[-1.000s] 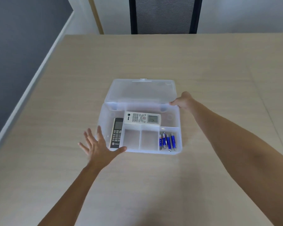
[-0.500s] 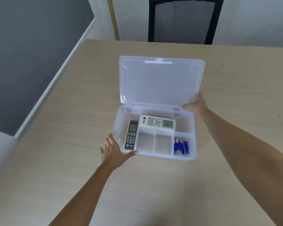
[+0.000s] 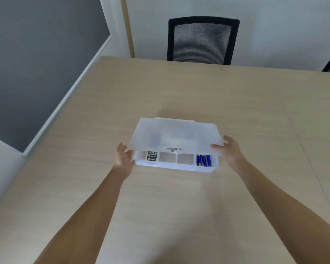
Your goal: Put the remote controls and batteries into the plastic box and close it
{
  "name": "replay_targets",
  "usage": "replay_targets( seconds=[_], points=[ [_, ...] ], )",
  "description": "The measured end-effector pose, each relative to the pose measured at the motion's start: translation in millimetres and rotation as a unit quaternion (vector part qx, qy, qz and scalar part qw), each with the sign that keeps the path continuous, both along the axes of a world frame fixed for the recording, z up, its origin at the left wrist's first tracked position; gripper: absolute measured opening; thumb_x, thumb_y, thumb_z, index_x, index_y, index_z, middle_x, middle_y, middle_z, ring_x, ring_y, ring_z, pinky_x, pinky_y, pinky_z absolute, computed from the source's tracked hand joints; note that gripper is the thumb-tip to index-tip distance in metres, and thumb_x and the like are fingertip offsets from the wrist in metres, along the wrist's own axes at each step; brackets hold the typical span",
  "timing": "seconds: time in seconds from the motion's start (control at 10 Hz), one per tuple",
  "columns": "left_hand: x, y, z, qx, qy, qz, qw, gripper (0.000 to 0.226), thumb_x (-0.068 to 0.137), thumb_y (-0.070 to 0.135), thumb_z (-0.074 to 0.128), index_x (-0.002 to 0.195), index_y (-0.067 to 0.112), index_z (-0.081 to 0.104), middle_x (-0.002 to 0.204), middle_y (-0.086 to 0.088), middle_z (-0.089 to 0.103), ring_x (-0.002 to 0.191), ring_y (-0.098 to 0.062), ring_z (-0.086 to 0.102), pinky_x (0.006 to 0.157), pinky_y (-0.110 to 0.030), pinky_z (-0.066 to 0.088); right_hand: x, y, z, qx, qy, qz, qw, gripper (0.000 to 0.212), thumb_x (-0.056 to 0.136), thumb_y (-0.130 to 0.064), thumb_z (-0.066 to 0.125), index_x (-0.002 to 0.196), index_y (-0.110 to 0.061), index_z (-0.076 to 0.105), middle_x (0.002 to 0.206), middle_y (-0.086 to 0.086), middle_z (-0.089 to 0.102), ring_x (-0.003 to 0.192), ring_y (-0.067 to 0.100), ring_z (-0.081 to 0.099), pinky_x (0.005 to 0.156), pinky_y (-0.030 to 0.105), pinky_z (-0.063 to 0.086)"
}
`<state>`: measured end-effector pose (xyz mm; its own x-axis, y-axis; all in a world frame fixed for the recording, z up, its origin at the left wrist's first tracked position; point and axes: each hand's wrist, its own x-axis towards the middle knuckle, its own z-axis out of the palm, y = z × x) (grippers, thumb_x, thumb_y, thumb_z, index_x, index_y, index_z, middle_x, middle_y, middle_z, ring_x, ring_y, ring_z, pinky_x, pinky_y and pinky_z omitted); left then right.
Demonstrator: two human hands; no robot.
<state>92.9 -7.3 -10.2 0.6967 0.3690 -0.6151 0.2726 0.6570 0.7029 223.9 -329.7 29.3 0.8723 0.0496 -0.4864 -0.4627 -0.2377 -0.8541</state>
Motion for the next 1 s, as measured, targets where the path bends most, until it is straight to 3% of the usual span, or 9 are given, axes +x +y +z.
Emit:
replay_targets(
  seconds=[0.1, 0.2, 0.3, 0.4, 0.6, 0.8, 0.9, 1.0],
  points=[
    [9.2, -14.0, 1.6, 0.171, 0.076, -0.087, 0.978, 0.085, 0.076, 0.075, 0.05, 0.139, 0.02, 0.037, 0.138, 0.004, 0.049, 0.127, -0.021, 0.049, 0.112, -0.043, 0.034, -18.5, 5.7, -14.9, -0.105, -0.042, 0.03, 0.993, 0.076, 0.062, -0.029, 0.079, 0.128, -0.01, 0.047, 0.114, 0.002, 0.062, 0.104, 0.024, 0.061, 0.083, 0.033, 0.047],
    [0.2, -30.6, -2.7, 0.368, 0.176, -0.18, 0.895, 0.091, 0.069, 0.049, 0.078, 0.139, 0.011, 0.033, 0.136, -0.008, 0.042, 0.121, -0.029, 0.049, 0.102, -0.042, 0.045, -47.0, 5.4, -34.3, -0.156, -0.031, 0.06, 0.985, 0.074, 0.052, -0.035, 0.077, 0.119, -0.011, 0.055, 0.111, 0.003, 0.064, 0.1, 0.023, 0.061, 0.075, 0.028, 0.041],
    [-6.7, -40.5, -13.7, 0.423, 0.196, -0.215, 0.858, 0.094, 0.065, 0.028, 0.086, 0.137, 0.006, 0.03, 0.138, -0.013, 0.032, 0.124, -0.032, 0.046, 0.097, -0.037, 0.043, -59.8, 8.3, -55.3, -0.178, -0.013, 0.077, 0.981, 0.091, 0.05, -0.036, 0.088, 0.127, -0.013, 0.045, 0.129, 0.006, 0.057, 0.119, 0.027, 0.055, 0.087, 0.034, 0.048],
    [4.9, -40.8, -14.2, 0.446, 0.193, -0.215, 0.847, 0.094, 0.063, 0.027, 0.086, 0.134, 0.003, 0.029, 0.138, -0.014, 0.028, 0.125, -0.032, 0.044, 0.099, -0.039, 0.045, -49.8, 23.8, -49.8, -0.195, 0.006, 0.046, 0.98, 0.106, 0.055, -0.032, 0.089, 0.139, -0.009, 0.029, 0.14, 0.01, 0.046, 0.129, 0.029, 0.047, 0.101, 0.037, 0.044],
    [11.5, -39.6, -14.4, 0.475, 0.188, -0.209, 0.834, 0.093, 0.062, 0.029, 0.086, 0.131, 0.001, 0.031, 0.133, -0.015, 0.029, 0.121, -0.031, 0.044, 0.101, -0.039, 0.046, -42.5, 32.9, -42.4, -0.207, -0.006, 0.016, 0.978, 0.093, 0.056, -0.024, 0.09, 0.13, -0.006, 0.036, 0.135, 0.013, 0.05, 0.124, 0.03, 0.051, 0.093, 0.033, 0.044],
    [12.7, -40.0, -14.0, 0.489, 0.204, -0.224, 0.818, 0.098, 0.061, 0.034, 0.086, 0.133, 0.0, 0.03, 0.135, -0.016, 0.027, 0.125, -0.032, 0.041, 0.104, -0.04, 0.045, -46.9, 31.2, -36.6, -0.225, 0.001, 0.041, 0.974, 0.097, 0.059, -0.029, 0.088, 0.133, -0.006, 0.03, 0.139, 0.016, 0.044, 0.126, 0.032, 0.047, 0.097, 0.034, 0.042],
    [5.2, -44.0, -12.5, 0.498, 0.193, -0.215, 0.817, 0.112, 0.065, 0.044, 0.082, 0.147, 0.008, 0.014, 0.152, -0.017, 0.009, 0.141, -0.037, 0.024, 0.114, -0.045, 0.033, -46.6, 31.9, -23.7, -0.253, 0.006, 0.095, 0.963, 0.114, 0.069, -0.046, 0.077, 0.149, -0.01, 0.004, 0.152, 0.02, 0.021, 0.137, 0.037, 0.033, 0.111, 0.041, 0.035],
    [-21.8, -46.5, -12.2, 0.485, 0.162, -0.142, 0.847, 0.119, 0.071, 0.056, 0.072, 0.153, 0.018, -0.005, 0.159, -0.015, -0.016, 0.149, -0.035, 0.004, 0.121, -0.049, 0.018, -42.5, 24.9, 16.9, -0.191, -0.094, 0.065, 0.975, 0.103, 0.079, -0.056, 0.062, 0.152, -0.014, 0.004, 0.158, 0.015, 0.018, 0.145, 0.031, 0.025, 0.116, 0.043, 0.028]
  ],
)
